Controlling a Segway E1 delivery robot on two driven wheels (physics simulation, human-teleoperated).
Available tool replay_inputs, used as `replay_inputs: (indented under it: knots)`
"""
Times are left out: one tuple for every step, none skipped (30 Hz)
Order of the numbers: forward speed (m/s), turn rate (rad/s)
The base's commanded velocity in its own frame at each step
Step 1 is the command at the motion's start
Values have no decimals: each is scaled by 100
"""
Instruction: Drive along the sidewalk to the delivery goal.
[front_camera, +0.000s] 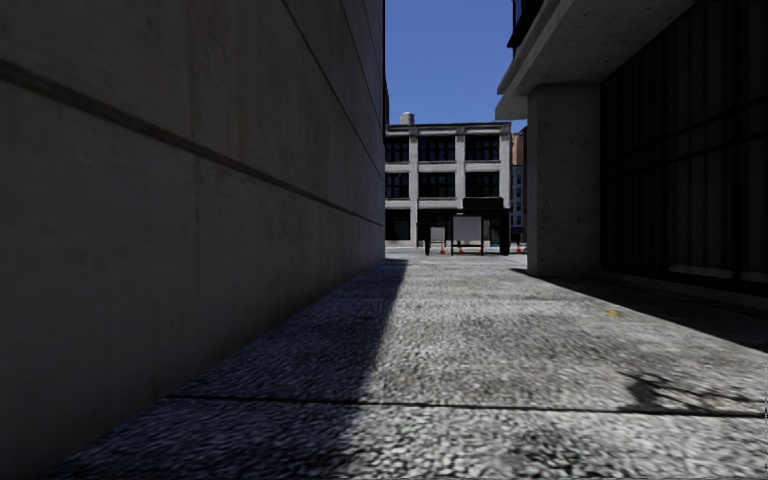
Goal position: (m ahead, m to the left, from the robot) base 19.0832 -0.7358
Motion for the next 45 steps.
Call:
replay_inputs:
  knots:
    - [167, 0]
    - [167, 0]
    - [167, 0]
    - [167, 0]
    - [167, 0]
    - [167, 0]
    - [167, 0]
    - [167, 0]
    - [167, 0]
    - [167, 0]
    - [167, 0]
    - [167, 0]
    - [167, 0]
    - [167, 0]
    - [167, 0]
    - [167, 0]
    - [167, 0]
    - [167, 0]
    - [167, 0]
    - [167, 0]
    - [167, 0]
    - [167, 0]
    - [167, 0]
    - [167, 0]
    - [167, -29]
    - [167, -48]
    - [167, -55]
    - [167, -55]
    - [167, -56]
    - [167, -57]
    - [167, -11]
    - [167, 0]
    - [167, 0]
    - [167, 0]
    - [167, 0]
    - [167, 0]
    - [167, 0]
    - [167, 0]
    - [167, 0]
    - [167, 0]
    - [167, 0]
    - [167, 0]
    - [167, 0]
    - [167, 0]
    - [167, 0]
